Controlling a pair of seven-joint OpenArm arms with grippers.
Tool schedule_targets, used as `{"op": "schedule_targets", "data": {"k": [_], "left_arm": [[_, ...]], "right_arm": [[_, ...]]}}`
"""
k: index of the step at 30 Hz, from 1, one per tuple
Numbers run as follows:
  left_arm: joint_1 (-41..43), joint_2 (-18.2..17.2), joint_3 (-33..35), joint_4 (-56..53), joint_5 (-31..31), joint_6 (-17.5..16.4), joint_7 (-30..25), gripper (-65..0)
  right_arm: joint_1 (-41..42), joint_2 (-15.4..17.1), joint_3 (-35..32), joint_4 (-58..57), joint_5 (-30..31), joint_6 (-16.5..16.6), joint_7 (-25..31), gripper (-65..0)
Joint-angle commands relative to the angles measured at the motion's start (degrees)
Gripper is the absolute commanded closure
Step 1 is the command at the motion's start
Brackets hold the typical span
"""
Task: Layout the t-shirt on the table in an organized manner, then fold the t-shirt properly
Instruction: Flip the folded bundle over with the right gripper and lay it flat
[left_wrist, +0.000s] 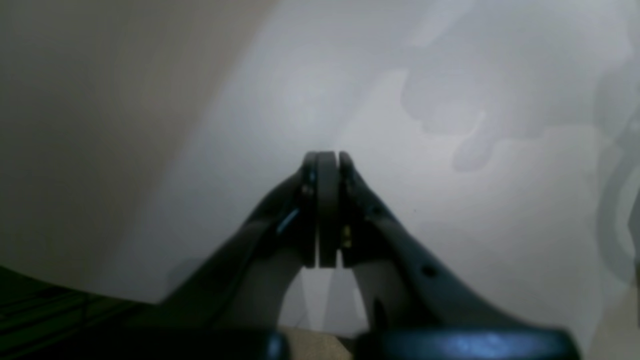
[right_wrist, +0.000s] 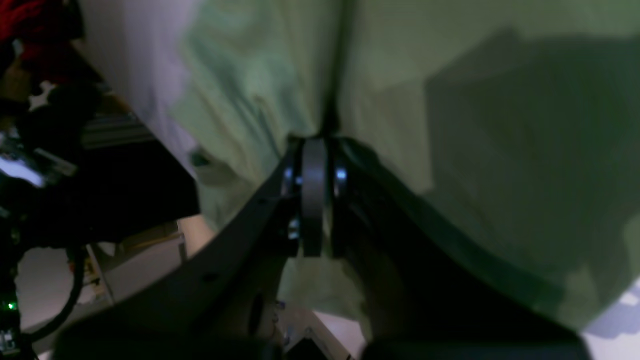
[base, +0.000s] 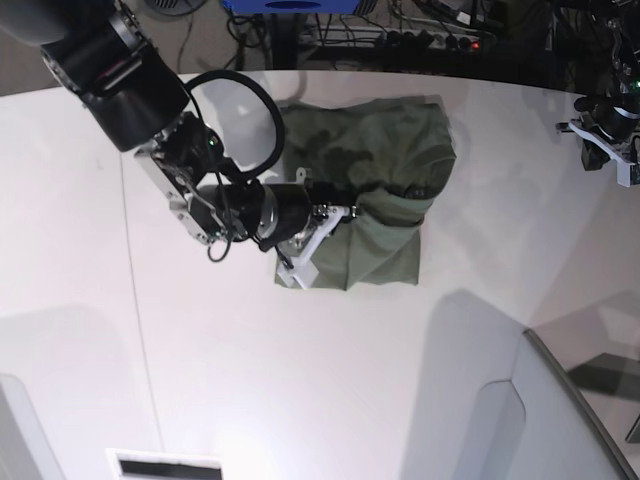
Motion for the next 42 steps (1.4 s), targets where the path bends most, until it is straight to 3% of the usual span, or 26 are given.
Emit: {"op": "schedule_targets", "data": {"k": [1, 6, 11, 16, 21, 25, 29, 35, 42], "left_arm": [[-0.07, -1.07, -0.45, 0.73, -0.45, 0.01, -1.18, 0.0], [-0.15, -1.07, -0.45, 0.64, -0.45, 0.01, -1.18, 0.0], [-0.59, -0.55, -0.45, -1.11, -0.45, 0.01, -1.18, 0.0], [-0.68, -0.46, -0.45, -1.82, -0.45, 0.01, -1.18, 0.0], [-0.77, -0.46, -0.45, -1.82, -0.45, 0.01, -1.18, 0.0], [-2.09, -0.46, -0.45, -1.82, -0.45, 0.01, -0.92, 0.0], [-2.35, -0.46, -0.28, -1.82, -0.45, 0.01, -0.83, 0.0], [-2.09, -0.46, 6.49, -1.64, -0.45, 0.01, -0.83, 0.0], [-2.53, 1.83, 9.66, -1.64, -0.45, 0.01, -0.83, 0.0]], "right_arm": [[2.21, -0.99, 0.18, 0.01, 0.79, 0.92, 0.40, -2.6], [8.54, -4.69, 0.18, -7.81, 0.79, 0.92, 0.92, -2.7], [14.43, -8.03, 0.18, -14.49, 0.79, 0.92, 5.05, -3.3], [18.12, -8.82, 0.45, -16.78, 1.05, 0.92, 8.48, -3.5], [18.83, -8.91, -0.70, -11.42, 0.97, 0.92, 6.29, -2.9], [15.66, -5.39, -2.01, -4.21, 0.88, -0.22, 0.13, -2.7], [8.72, -0.82, -2.01, 5.64, 0.88, -4.97, -0.31, -2.7], [1.33, 6.04, -5.27, 18.47, 0.97, -5.93, -0.48, -2.7], [-7.90, 7.53, -3.68, 20.23, 0.79, -5.67, -2.24, -2.7]]}}
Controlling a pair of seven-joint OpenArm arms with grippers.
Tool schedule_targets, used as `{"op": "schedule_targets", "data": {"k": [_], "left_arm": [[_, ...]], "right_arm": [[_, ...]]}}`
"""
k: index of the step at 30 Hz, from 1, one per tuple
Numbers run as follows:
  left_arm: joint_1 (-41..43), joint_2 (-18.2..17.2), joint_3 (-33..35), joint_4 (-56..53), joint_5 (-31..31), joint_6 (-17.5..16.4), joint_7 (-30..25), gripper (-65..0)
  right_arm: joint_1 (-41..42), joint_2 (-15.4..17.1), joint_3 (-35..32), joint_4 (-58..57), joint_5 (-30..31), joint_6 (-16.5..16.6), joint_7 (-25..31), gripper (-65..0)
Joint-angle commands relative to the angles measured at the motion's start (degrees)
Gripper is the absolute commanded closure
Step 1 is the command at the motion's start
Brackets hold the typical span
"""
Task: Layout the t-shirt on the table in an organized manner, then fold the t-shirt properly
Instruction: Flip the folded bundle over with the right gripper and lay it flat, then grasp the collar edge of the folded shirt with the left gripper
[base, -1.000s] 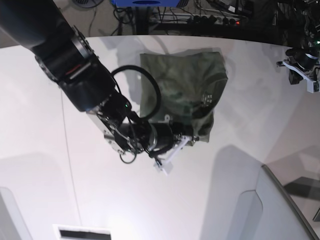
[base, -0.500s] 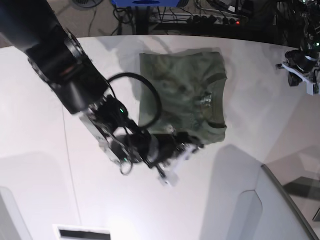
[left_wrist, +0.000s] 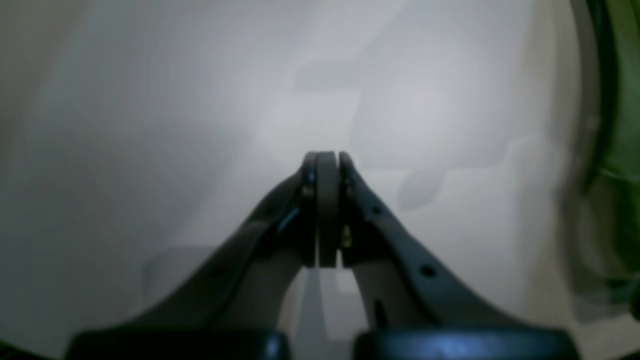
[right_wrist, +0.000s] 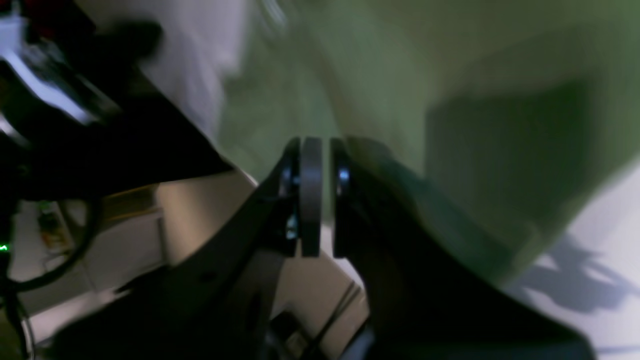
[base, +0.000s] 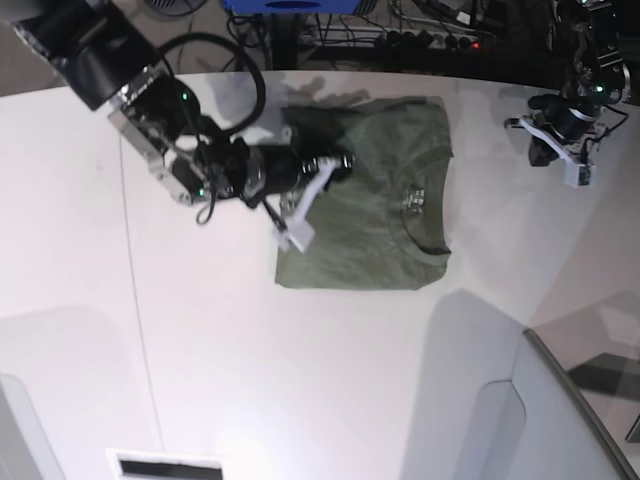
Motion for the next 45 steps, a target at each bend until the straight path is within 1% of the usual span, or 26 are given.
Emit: {"op": "schedule_targets", "data": {"k": [1, 3, 9, 12, 15, 17, 19, 21, 22, 24, 26, 27, 28, 29, 31, 32, 33, 34, 36, 37, 38, 39, 40, 42, 44, 45], "left_arm": [[-0.41, -1.25, -0.27, 0.70, -0.26, -0.06, -1.12, 0.0], [-0.41, -1.25, -0.27, 0.70, -0.26, -0.06, -1.12, 0.0], [-0.76, -1.43, -0.35, 1.31, -0.26, -0.06, -1.03, 0.0], [-1.64, -1.43, -0.27, 1.93, -0.69, -0.06, -0.32, 0.0], [-1.81, -1.25, -0.27, 5.36, -0.78, -0.06, 3.63, 0.0], [-2.25, -1.08, -0.27, 8.52, -0.78, -0.06, 5.65, 0.0], [-2.43, -0.64, -0.27, 11.86, -0.96, -0.06, 7.68, 0.0], [-2.78, 1.12, -0.35, 16.52, -1.05, -0.15, 10.84, 0.0], [-3.57, 2.17, -0.35, 19.51, -1.75, -0.15, 13.30, 0.0], [-5.07, 3.41, -0.79, 23.91, -6.76, -0.15, 19.81, 0.0], [-6.74, 3.23, -1.06, 24.52, -13.53, -0.15, 24.47, 0.0], [-7.62, 2.79, -1.32, 24.34, -16.69, -0.15, 25.70, 0.0], [-7.88, 2.17, -1.58, 23.20, -19.51, -0.15, 25.96, -7.9], [-8.23, 1.91, -1.76, 21.71, -21.71, -0.15, 25.96, -18.6], [-8.67, 1.73, -2.11, 16.96, -25.49, -0.15, 25.96, -43.9], [-9.37, 1.73, -1.94, 14.50, -26.80, -0.15, 25.87, -55.0], [-9.90, 1.65, -1.58, 12.39, -27.51, -0.41, 25.87, -62.9], [-10.52, 1.73, -1.41, 9.84, -27.68, -1.90, 25.87, -65.0], [-11.92, 2.17, -0.27, 4.39, -27.60, -7.71, 25.61, -65.0], [-12.63, 2.17, 0.44, 1.93, -27.60, -10.43, 24.73, -63.4], [-13.07, 2.17, 1.49, -0.62, -27.60, -12.89, 22.97, -58.9], [-13.42, 2.26, 2.72, -2.82, -27.60, -14.65, 20.86, -54.6], [-13.42, 2.26, 4.22, -4.14, -27.60, -15.36, 19.19, -51.2], [-13.51, 2.26, 7.29, -6.78, -27.60, -15.44, 16.64, -46.4], [-13.51, 2.26, 9.76, -8.80, -27.60, -15.44, 15.15, -44.4], [-13.51, 2.26, 10.99, -9.94, -27.60, -15.44, 14.27, -44.4]], "right_arm": [[1.37, -0.38, 1.90, 0.23, 0.75, 0.67, 1.15, -2.7], [0.66, -0.38, 4.27, -0.48, 0.75, 0.67, 1.67, -2.7], [1.19, -0.29, 4.88, -6.98, 1.01, 0.58, 1.85, -2.7], [-0.22, -0.64, 9.63, -7.07, 1.10, 0.41, 1.32, -2.7], [-2.24, -0.64, 14.82, -4.17, 3.65, 0.32, -1.14, -2.7], [-3.56, -0.29, 17.54, 0.14, 5.76, 0.32, -3.51, -2.7], [-4.79, 0.76, 19.39, 5.77, 5.93, 0.32, -5.18, -2.7], [-6.02, 2.08, 20.88, 10.60, 5.85, 0.32, -5.71, -2.7], [-6.63, 2.79, 21.50, 12.54, 5.76, 0.32, -5.71, -2.7], [-7.69, 3.93, 23.35, 14.21, 5.76, 0.32, -5.62, -2.7], [-8.48, 4.28, 25.19, 14.12, 5.67, 0.32, -5.80, -2.7], [-9.10, 4.63, 26.33, 13.85, 5.67, 0.49, -5.89, -2.7], [-9.89, 5.42, 27.21, 13.85, 5.85, 0.58, -5.89, -2.7], [-10.33, 5.95, 27.65, 13.94, 5.93, 0.58, -5.89, -2.7], [-11.38, 6.48, 28.18, 14.03, 5.76, 0.58, -5.89, -2.7], [-11.91, 6.92, 28.18, 14.03, 5.67, 0.58, -5.71, -2.7], [-12.26, 7.36, 28.18, 13.94, 5.67, 0.58, -5.53, -2.7], [-12.52, 7.71, 28.18, 13.85, 5.67, 0.58, -5.53, -2.7], [-12.70, 7.80, 27.92, 13.59, 5.67, 0.67, -5.53, -2.7], [-12.96, 7.80, 27.92, 13.50, 5.58, 0.67, -5.53, -2.7], [-13.14, 7.80, 28.09, 13.50, 5.58, 0.67, -5.53, -2.7], [-13.14, 7.80, 28.01, 13.50, 5.58, 0.67, -5.53, -2.7], [-13.14, 7.80, 28.01, 13.50, 5.58, 0.67, -5.53, -2.7], [-13.14, 7.80, 28.18, 13.50, 5.58, 0.67, -5.53, -2.7], [-13.23, 7.88, 28.18, 13.50, 5.58, 0.67, -5.53, -2.7], [-13.23, 7.88, 28.18, 13.50, 5.58, 0.67, -5.53, -2.7]]}}
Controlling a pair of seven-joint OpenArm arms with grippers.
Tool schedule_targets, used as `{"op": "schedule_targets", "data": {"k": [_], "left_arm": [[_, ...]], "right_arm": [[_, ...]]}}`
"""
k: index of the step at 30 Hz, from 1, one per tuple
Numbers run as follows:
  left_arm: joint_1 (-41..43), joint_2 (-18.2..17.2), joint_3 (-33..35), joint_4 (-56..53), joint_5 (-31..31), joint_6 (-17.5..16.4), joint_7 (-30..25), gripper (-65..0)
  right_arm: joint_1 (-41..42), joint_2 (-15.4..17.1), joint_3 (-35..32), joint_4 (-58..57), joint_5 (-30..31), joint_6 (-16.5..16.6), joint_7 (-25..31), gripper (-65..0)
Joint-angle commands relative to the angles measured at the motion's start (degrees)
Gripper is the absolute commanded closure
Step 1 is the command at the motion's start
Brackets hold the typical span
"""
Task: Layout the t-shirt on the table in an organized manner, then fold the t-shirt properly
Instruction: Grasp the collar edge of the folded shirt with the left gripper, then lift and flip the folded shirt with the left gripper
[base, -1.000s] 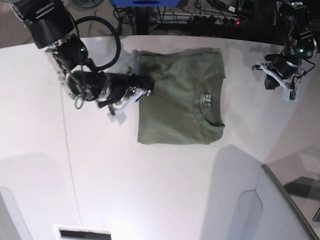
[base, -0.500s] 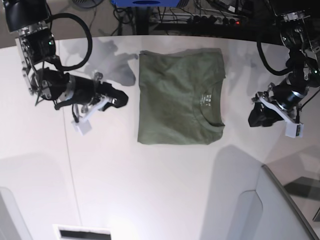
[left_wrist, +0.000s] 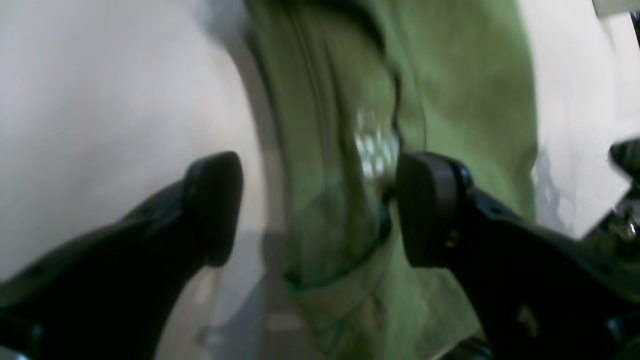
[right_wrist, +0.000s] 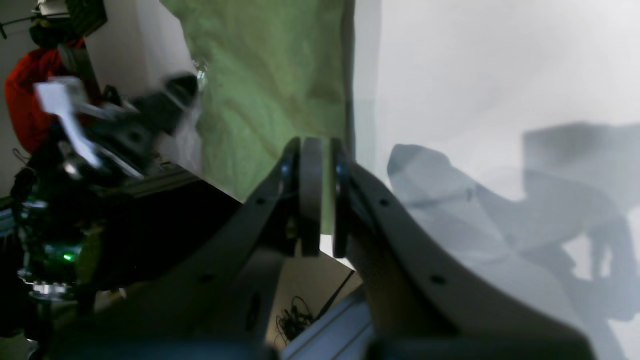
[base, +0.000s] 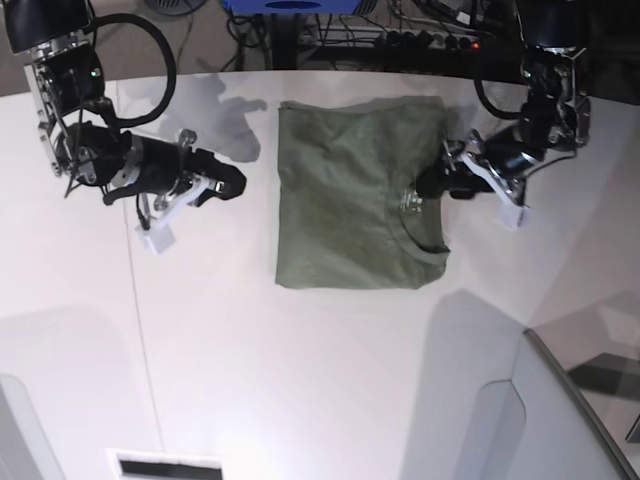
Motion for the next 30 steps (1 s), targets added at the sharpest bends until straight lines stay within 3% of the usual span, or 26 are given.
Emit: {"op": "schedule_targets", "data": {"k": [1, 9, 16, 18, 19, 21, 22, 26, 30], "left_arm": [[-0.65, -0.80, 0.76, -0.26, -1.35, -0.76, -2.28, -44.4], [-2.68, 0.35, 4.19, -7.47, -0.73, -0.76, -5.80, -44.4], [-4.79, 5.71, 4.10, -8.18, 12.28, -0.76, -5.71, -42.9], [-5.40, 6.76, 3.84, -8.18, 15.36, -0.76, -5.71, -35.5], [-5.93, 6.94, 4.10, -8.26, 16.32, -0.67, -5.71, -28.3], [-6.46, 7.11, 4.10, -8.44, 18.52, -0.05, -5.71, -5.1], [-6.72, 7.11, 4.10, -8.26, 19.31, 0.83, -5.71, 0.0], [-10.76, 6.50, 9.73, -8.09, 25.03, 2.32, -3.60, 0.0], [-12.35, 2.90, 17.03, -4.13, 27.49, 2.23, -1.05, 0.0]], "right_arm": [[0.61, 0.34, 0.14, 0.67, 1.10, 0.67, 0.19, -2.7], [0.52, 0.34, -0.04, 0.67, 1.10, 0.76, 0.19, -2.7], [-0.18, 0.34, 0.05, 0.94, 1.10, 0.76, 0.19, -2.7], [-0.71, 0.34, 0.31, 1.20, 1.10, 0.76, 0.19, -2.7], [-0.71, 0.34, 0.31, 1.20, 1.10, 0.76, 0.19, -2.7], [-0.89, 0.34, 0.31, 1.20, 1.10, 0.76, 0.19, -2.7], [-1.33, 0.34, 0.40, 1.20, 1.10, 0.76, 0.28, -2.7], [-1.77, 0.61, 1.46, 1.20, 1.10, 0.76, 0.37, -2.7], [-1.94, 1.05, 4.36, 0.94, 1.10, 0.93, 0.37, -2.7]]}}
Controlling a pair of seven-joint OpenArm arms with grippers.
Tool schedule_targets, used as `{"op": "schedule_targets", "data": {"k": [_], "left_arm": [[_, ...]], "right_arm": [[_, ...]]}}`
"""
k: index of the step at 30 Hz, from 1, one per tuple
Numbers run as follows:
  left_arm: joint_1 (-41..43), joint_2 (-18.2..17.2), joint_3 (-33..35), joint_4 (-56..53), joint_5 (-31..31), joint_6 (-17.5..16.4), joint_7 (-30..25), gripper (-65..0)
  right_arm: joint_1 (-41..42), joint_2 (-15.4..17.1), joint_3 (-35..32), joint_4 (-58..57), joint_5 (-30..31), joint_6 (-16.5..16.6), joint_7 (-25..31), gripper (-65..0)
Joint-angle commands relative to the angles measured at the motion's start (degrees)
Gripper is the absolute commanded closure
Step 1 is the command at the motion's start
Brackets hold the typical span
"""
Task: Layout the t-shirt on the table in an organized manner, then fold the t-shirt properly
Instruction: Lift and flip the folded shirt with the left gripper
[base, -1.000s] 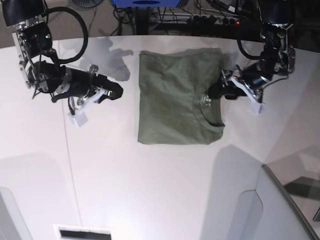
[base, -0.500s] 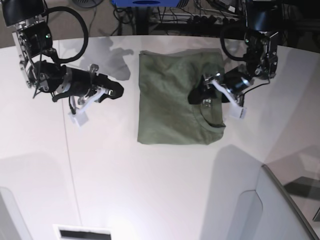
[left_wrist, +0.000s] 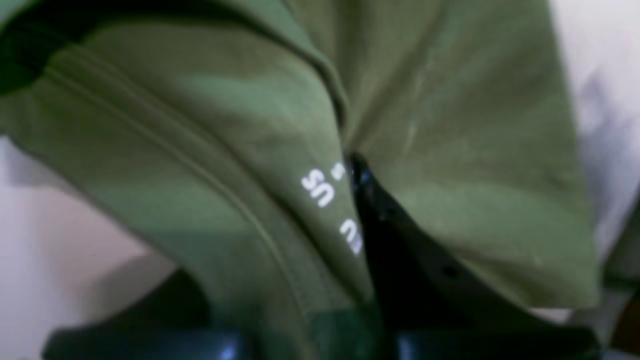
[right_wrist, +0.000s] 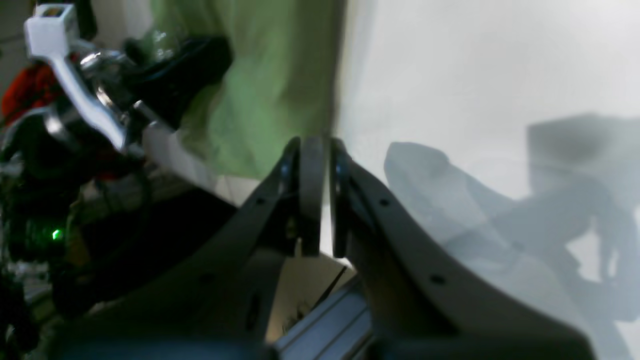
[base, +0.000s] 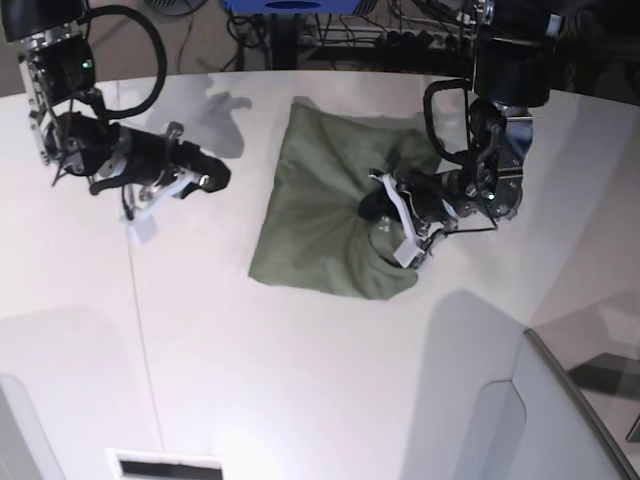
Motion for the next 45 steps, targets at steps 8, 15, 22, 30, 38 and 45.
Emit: {"op": "schedule_targets", "data": {"k": [8, 15, 22, 30, 38, 45], "left_arm": [[-3.38, -13.24, 21.17, 4.52, 2.09, 0.57, 3.17, 0.0], [-10.59, -17.28, 36.37, 4.70, 15.98, 0.84, -2.81, 0.0], [-14.72, -11.13, 41.03, 4.61, 31.54, 0.57, -7.38, 0.0], [-19.12, -3.48, 47.89, 2.06, 32.86, 0.48, -7.03, 0.0], [-19.21, 1.09, 49.82, -1.37, 33.13, 0.48, -7.03, 0.0], [-18.51, 1.27, 50.88, -1.01, 32.86, 0.48, -4.30, 0.0]], "right_arm": [[-1.16, 0.48, 6.93, 0.56, 1.10, 6.36, -0.07, -2.7], [-1.16, 0.48, 7.10, 0.56, 1.10, 6.36, 0.19, -2.7], [-1.08, 0.39, 7.10, 0.56, 1.10, 6.27, 0.19, -2.7], [-2.75, 0.48, 7.19, 0.56, 1.19, 6.19, 6.08, -2.7], [-5.03, -1.19, 15.28, 0.48, 1.28, 6.19, 8.54, -2.7], [-5.12, -1.45, 17.30, 0.48, 1.28, 6.27, 8.54, -2.7]]}}
